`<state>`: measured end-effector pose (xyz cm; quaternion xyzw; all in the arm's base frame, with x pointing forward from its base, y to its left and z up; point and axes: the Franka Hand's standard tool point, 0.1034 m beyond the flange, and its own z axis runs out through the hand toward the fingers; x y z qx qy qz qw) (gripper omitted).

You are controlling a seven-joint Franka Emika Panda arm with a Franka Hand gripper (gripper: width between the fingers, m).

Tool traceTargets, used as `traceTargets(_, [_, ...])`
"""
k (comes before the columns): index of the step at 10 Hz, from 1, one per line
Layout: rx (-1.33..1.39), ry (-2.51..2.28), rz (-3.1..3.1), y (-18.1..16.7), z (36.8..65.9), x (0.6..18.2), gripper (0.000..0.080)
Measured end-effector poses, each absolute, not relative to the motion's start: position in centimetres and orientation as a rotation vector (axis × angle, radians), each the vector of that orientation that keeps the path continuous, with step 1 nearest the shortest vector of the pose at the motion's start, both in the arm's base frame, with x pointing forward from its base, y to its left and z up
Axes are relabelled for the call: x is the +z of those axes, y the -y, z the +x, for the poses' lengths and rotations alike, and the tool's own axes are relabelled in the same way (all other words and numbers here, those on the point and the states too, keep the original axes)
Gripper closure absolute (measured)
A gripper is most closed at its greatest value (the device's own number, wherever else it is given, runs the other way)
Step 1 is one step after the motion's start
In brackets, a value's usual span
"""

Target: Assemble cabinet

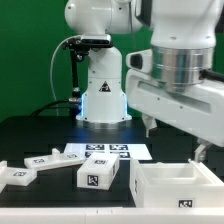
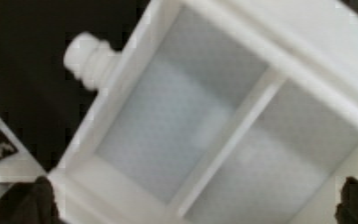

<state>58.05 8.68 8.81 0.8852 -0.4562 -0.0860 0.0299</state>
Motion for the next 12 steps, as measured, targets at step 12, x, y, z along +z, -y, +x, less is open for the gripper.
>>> traceTargets(12, [-0.191, 1.298, 2.897, -6.0, 58.4, 10.0, 0.0003])
